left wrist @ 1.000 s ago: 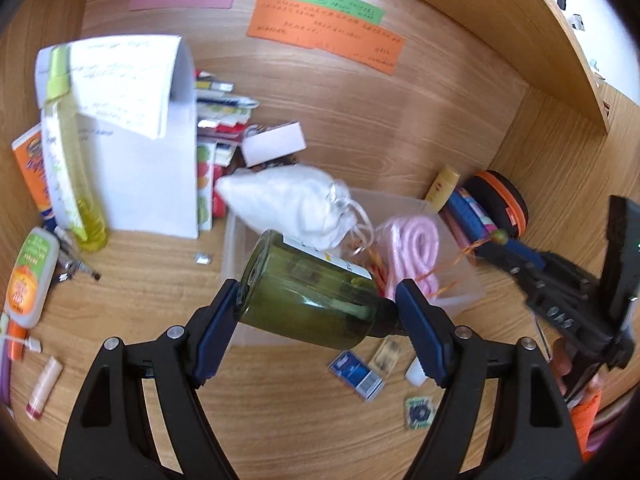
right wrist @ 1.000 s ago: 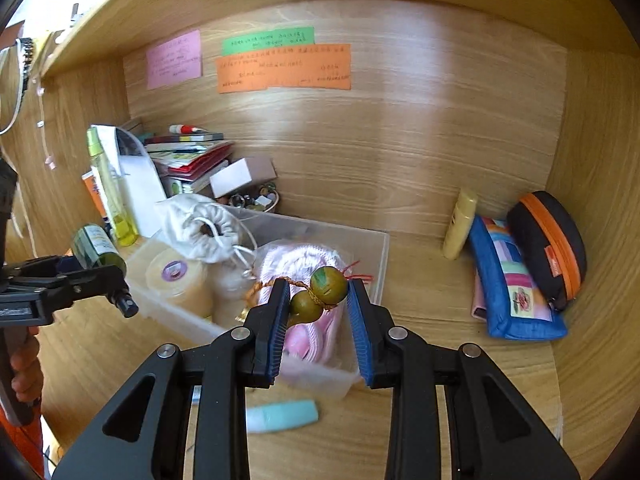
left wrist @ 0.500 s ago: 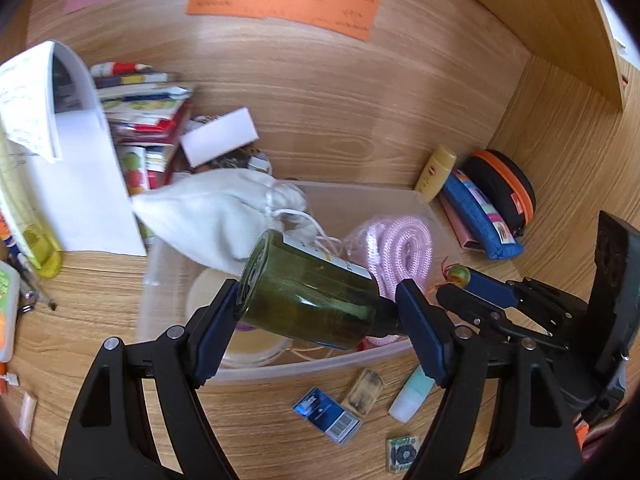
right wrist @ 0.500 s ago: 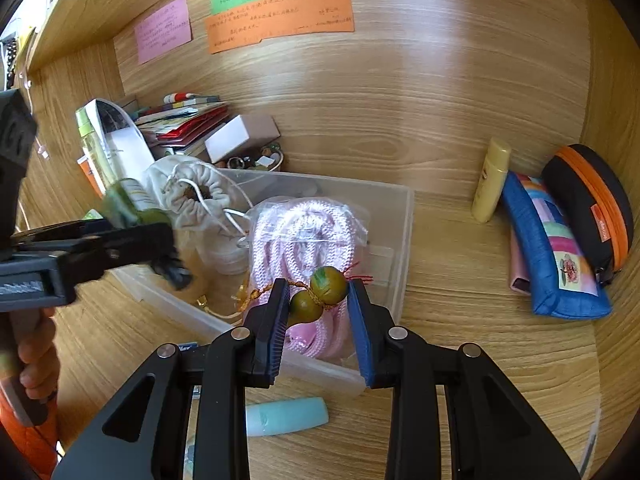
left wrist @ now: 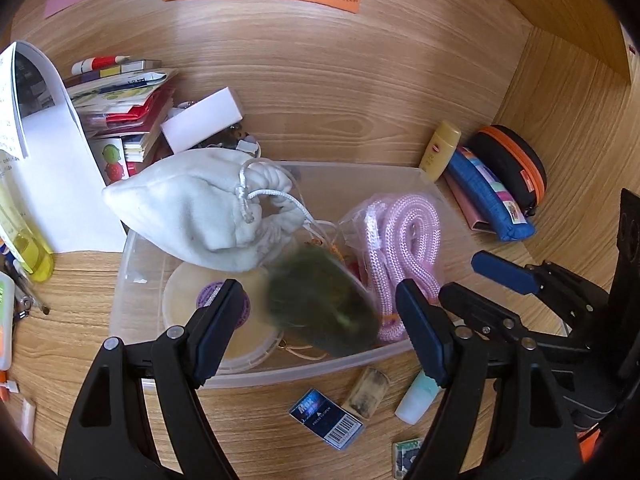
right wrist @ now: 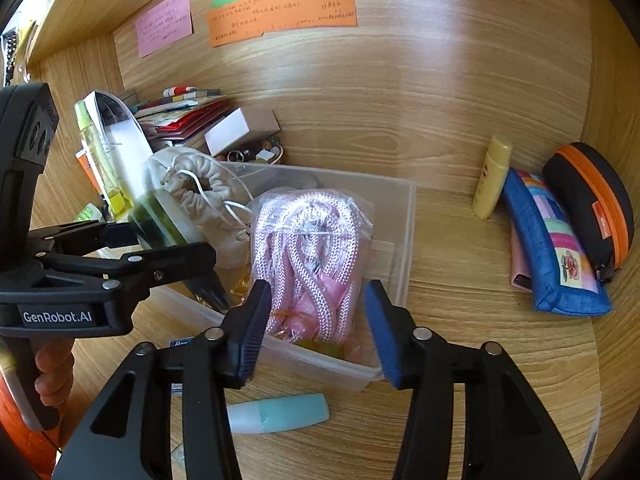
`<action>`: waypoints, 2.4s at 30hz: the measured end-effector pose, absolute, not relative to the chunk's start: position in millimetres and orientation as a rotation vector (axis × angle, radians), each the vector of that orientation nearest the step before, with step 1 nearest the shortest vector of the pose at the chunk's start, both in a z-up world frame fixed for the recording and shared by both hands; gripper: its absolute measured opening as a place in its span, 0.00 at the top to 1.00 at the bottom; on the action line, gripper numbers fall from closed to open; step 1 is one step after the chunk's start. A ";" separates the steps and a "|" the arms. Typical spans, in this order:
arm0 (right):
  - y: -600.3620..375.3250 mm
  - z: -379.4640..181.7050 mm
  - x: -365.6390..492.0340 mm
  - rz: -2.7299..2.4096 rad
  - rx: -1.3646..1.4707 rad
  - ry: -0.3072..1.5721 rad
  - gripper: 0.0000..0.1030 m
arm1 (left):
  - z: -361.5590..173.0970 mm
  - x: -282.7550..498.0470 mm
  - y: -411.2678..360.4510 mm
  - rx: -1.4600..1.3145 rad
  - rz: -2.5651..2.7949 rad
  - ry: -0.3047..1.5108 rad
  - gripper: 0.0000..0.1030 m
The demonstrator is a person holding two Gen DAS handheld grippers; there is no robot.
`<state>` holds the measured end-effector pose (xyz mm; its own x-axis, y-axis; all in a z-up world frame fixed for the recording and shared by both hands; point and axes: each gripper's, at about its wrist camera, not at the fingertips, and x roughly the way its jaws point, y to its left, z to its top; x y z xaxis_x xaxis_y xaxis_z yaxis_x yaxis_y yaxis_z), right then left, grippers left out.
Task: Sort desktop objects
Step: 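Carry the bottle and keychain into the clear box and release both, then grasp the blue Max box with the left gripper while the right grasps the mint-green tube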
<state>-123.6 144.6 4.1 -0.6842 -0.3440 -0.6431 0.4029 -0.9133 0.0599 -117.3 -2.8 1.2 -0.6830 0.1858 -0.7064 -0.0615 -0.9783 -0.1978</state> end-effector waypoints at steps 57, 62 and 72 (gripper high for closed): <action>134.7 -57.6 -97.6 -2.349 1.268 0.295 0.21 | -70.5 -69.0 21.3 -1.437 2.580 0.146 0.10; 137.0 -57.6 -98.6 -2.355 1.241 0.274 0.25 | -69.7 -67.8 21.8 -1.384 2.620 0.166 0.12; 123.1 -53.5 -86.0 -2.318 1.165 0.355 0.78 | -65.7 -65.6 27.9 -1.311 2.581 0.185 0.45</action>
<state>-86.0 123.1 -53.5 -0.4967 -0.3297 -0.8028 0.5548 -0.8320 -0.0016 -65.6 27.9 -65.7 -0.5683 0.1554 -0.8080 -0.2693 -0.9631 0.0041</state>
